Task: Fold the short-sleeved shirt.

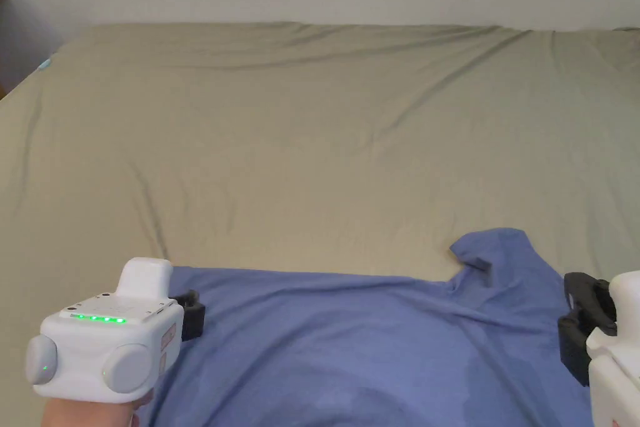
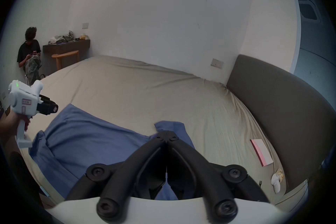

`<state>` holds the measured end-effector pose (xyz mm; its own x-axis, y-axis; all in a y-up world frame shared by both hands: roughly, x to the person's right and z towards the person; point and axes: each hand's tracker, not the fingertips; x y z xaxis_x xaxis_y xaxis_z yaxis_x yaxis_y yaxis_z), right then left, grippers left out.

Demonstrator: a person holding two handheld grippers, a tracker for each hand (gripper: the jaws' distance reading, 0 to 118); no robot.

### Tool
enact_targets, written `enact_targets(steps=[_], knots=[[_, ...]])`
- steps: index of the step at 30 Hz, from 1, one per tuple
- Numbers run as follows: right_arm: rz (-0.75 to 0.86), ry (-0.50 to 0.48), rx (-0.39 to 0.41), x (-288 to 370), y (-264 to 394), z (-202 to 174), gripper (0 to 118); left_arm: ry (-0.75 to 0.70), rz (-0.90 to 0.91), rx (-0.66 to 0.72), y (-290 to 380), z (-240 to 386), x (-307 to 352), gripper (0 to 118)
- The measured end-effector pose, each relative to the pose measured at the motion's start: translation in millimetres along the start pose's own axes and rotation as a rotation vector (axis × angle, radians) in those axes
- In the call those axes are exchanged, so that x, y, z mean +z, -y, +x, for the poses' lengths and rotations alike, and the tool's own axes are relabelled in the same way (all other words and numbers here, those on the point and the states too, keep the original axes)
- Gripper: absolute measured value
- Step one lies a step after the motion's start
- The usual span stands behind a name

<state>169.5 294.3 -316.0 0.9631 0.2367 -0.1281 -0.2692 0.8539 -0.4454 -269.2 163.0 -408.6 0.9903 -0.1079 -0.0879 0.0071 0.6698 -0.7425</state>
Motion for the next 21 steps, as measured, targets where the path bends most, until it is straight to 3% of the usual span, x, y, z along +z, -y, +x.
enact_targets(steps=[1,2,6,10,12,13,15,16,18,21], knots=[[-0.016,0.006,-0.003,-5.9,1.6,5.4,2,0.004,-0.027,0.012,-8.0,-6.3,-18.5,106],[-0.026,0.013,-0.004,-10.8,3.1,10.2,2,-0.006,-0.036,0.035,-15.0,-13.0,-35.7,114],[-0.075,0.037,-0.007,-30.9,9.3,28.4,2,-0.038,-0.064,0.095,-37.8,-31.5,-87.5,109],[-0.126,0.052,-0.006,-39.3,10.5,32.4,2,-0.071,-0.118,0.104,-39.6,-34.8,-120.5,65],[-0.147,0.053,-0.009,-43.0,10.2,34.5,2,-0.007,-0.093,0.113,-34.4,-28.8,-120.5,44],[-0.158,0.052,-0.012,-46.6,10.5,36.4,2,-0.014,-0.077,0.066,-33.3,-17.7,-108.2,28],[-0.172,0.049,-0.033,-55.0,11.6,42.1,2,-0.022,-0.077,-0.069,-33.8,0.4,-103.1,22],[-0.178,0.047,-0.044,-59.9,10.8,45.0,2,-0.005,-0.093,-0.114,-31.8,6.5,-102.0,0],[-0.186,0.049,-0.06,-70.2,5.8,50.1,2,-0.069,-0.048,-0.165,-30.4,8.6,-90.8,0],[-0.226,0.044,-0.074,-91.2,-1.1,61.5,2,-0.033,-0.02,-0.104,-37.8,-1.0,-67.8,0]])
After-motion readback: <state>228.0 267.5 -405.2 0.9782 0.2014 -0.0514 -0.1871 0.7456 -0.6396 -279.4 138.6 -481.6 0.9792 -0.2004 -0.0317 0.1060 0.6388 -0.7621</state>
